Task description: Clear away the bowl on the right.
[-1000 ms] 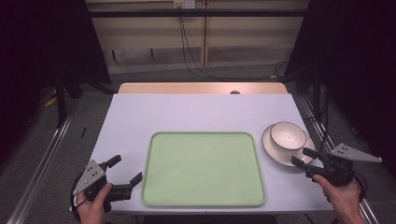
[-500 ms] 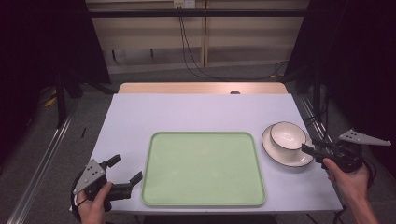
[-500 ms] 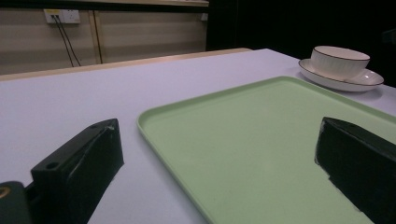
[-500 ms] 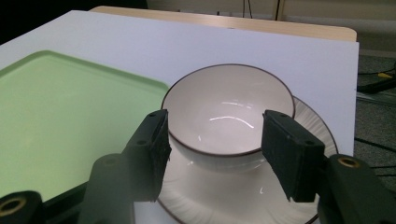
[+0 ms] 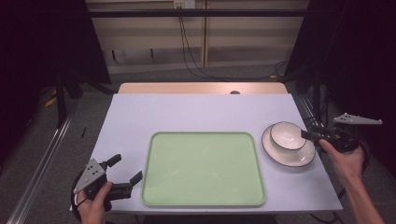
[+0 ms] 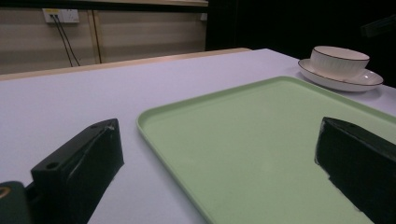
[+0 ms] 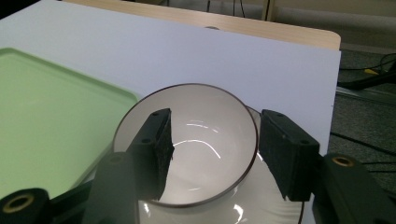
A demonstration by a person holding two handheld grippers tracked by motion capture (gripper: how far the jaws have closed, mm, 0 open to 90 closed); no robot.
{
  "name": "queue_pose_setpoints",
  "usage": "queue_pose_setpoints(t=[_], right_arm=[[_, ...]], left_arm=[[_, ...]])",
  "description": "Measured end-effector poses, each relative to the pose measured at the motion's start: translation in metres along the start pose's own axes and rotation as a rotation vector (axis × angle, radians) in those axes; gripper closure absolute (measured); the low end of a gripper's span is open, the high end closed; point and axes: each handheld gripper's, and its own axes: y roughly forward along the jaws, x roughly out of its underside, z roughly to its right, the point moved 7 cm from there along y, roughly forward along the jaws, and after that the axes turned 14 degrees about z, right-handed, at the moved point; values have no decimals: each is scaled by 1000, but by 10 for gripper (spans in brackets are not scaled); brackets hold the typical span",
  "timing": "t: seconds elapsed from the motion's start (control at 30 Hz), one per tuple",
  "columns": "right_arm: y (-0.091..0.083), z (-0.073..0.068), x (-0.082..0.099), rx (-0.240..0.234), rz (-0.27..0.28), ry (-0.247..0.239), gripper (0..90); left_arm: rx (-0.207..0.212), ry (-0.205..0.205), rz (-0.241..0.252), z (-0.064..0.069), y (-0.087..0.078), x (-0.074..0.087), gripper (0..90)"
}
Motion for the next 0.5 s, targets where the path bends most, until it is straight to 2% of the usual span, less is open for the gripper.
queue_pose_setpoints(t=[0.13,0.17,0.23,0.3,0.33,0.37,0.47,0.5], right_arm=[[7,4,0,18,0,-12,469],[16,7,5,6,-23,12,470],[19,8,6,17,-39,0,470],[30,15,9,32,-65,14,499],[30,15,9,32,-65,14,499],[36,18,10,32,-102,16,497],[40,20,11,28,-117,28,494],[44,22,14,47,-139,21,490]], left_arm=[[4,-5,2,0,1,0,12],[6,-4,1,0,1,0,12],[7,-2,0,0,2,1,12],[3,-5,3,0,2,0,12],[3,-5,3,0,2,0,12],[7,-14,4,1,2,0,12],[5,-4,-1,-1,2,0,13],[5,-9,3,0,2,0,13]])
